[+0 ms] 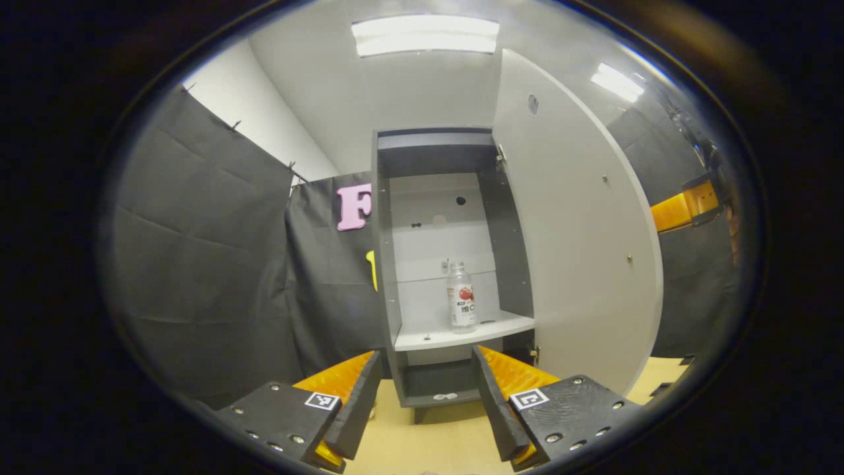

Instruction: Open the cabinet door with the right hand, grasp the bottle in the cabinet with the left hand and place it on the coaster, then close the cabinet door with the right hand.

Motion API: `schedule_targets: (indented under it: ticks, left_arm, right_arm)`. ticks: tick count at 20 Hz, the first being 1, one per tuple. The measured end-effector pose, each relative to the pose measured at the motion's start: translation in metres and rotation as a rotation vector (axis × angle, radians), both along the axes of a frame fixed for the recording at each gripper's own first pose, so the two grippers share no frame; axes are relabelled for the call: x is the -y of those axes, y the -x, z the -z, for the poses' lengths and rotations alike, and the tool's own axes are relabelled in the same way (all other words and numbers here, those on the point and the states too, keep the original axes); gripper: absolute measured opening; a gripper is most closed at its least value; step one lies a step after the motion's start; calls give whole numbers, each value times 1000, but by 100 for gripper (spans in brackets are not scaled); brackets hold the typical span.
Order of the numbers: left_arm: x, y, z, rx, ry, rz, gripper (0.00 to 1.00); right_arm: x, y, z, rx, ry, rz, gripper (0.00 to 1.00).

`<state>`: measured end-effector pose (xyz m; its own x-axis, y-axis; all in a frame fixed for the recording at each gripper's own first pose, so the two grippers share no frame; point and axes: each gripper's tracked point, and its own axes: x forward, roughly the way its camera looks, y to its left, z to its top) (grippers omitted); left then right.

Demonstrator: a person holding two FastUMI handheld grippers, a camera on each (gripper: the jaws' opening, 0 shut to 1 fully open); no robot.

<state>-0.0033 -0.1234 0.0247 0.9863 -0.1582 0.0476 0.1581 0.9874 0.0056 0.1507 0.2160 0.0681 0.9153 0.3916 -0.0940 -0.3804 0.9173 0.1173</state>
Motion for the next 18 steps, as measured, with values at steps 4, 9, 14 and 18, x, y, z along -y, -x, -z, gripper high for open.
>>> schedule_targets:
  ticks: [4,9,14,18]
  left_arm:
    - [16,5,3,-15,4,5,78]
    - [30,8,8,-41,17,-5,78]
    - [45,-4,2,-49,24,6,78]
    - [51,-33,-7,-43,25,28,78]
  right_arm:
    - [13,-4,-1,16,21,22,18]
    - [27,-9,0,16,0,66,17]
    - [21,-4,-2,22,-32,21,13]
    - [35,-2,1,26,-9,67,13]
